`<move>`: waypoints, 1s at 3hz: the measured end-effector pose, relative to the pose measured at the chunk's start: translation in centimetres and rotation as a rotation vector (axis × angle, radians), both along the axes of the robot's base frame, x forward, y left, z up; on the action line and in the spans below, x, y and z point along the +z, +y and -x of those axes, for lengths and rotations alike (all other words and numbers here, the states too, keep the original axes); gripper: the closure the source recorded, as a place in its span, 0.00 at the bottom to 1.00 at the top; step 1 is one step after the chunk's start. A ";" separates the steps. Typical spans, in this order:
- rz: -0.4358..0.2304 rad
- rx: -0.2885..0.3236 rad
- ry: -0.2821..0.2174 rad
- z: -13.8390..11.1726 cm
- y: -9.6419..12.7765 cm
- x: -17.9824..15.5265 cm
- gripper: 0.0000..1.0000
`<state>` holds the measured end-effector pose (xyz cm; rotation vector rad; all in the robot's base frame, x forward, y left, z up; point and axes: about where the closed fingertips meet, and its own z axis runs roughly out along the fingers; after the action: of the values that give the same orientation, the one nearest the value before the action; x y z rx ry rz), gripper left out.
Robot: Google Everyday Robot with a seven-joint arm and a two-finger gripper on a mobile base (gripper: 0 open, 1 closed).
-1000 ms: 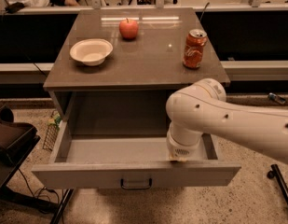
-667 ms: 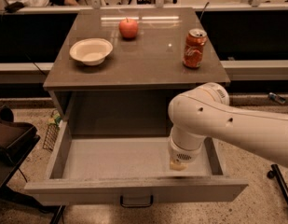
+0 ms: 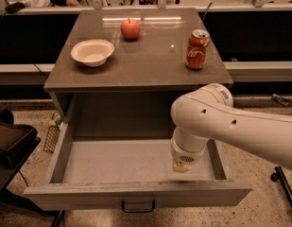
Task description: Open top drawer
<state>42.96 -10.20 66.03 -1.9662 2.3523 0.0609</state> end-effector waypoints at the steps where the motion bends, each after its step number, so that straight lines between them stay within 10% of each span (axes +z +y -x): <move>1: 0.001 0.000 -0.002 0.1 0.0 0.1 0.36; 3: 0.004 0.000 -0.004 0.1 -0.1 0.2 0.00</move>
Offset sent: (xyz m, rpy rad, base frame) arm -0.0005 -0.0004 0.0006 -0.0013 -0.0013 0.0000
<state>42.85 -10.31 66.24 -1.9665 2.3514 0.0515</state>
